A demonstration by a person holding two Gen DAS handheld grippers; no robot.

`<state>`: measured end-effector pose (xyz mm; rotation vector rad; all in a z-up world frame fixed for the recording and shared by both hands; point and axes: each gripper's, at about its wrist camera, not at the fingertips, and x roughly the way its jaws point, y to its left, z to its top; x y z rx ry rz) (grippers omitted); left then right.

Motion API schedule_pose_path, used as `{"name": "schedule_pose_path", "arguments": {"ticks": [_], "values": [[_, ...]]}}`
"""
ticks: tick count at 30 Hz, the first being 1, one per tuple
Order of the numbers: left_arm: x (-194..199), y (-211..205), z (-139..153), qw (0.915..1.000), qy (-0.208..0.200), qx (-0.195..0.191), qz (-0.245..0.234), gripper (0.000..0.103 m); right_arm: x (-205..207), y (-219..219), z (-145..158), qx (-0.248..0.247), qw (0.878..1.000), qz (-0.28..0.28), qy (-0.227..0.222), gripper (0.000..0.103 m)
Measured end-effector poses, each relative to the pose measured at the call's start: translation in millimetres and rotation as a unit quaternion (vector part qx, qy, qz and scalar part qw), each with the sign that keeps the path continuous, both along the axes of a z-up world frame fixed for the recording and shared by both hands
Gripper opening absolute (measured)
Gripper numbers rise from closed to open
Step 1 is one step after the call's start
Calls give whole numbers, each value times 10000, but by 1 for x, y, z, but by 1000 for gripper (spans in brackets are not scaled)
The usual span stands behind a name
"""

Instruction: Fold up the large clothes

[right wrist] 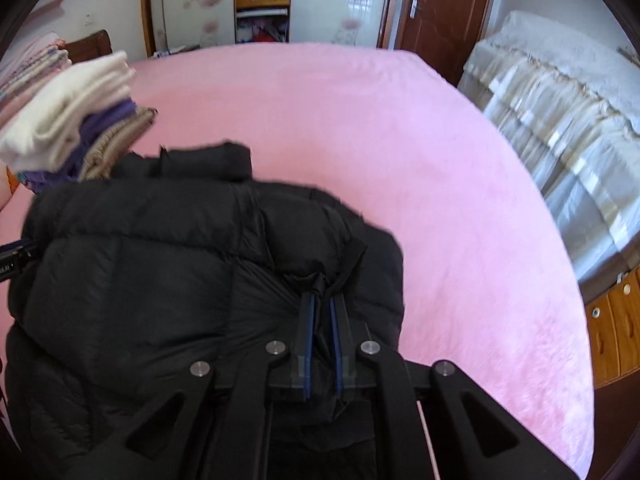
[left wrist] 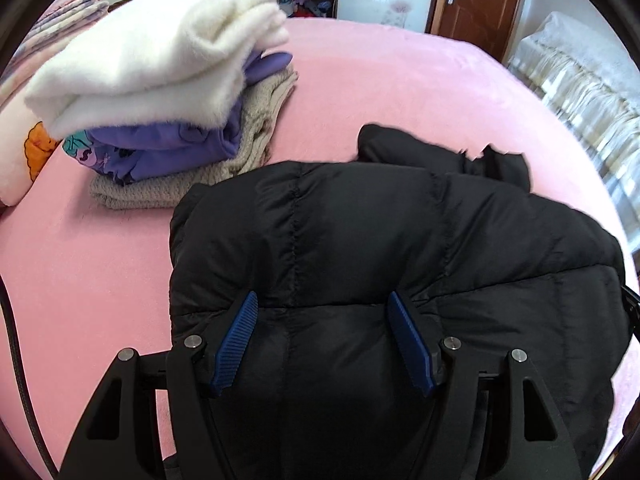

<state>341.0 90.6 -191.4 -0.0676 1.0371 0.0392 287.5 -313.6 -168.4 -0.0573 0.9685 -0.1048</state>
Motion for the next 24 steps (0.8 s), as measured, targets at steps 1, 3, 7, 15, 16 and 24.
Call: {"name": "schedule_pose_path", "arguments": {"ticks": [1, 3, 7, 15, 16, 24], "values": [[2, 0, -5, 10000, 42, 34, 1, 67, 2, 1, -8, -55, 10000, -31, 56, 8], [3, -2, -13, 9999, 71, 121, -37, 67, 5, 5, -25, -207, 9996, -40, 166, 8], [2, -7, -26, 9993, 0, 347, -170, 67, 8, 11, -45, -356, 9990, -20, 269, 7], [-2, -5, -37, 9993, -124, 299, -197, 68, 8, 4, -55, -260, 9990, -42, 366, 7], [-4, -5, -36, 9991, -158, 329, -213, 68, 8, 4, -54, -260, 9990, -41, 367, 8], [-25, 0, -11, 9989, -301, 224, -279, 68, -6, -11, -27, -34, 9994, -285, 216, 33]]}}
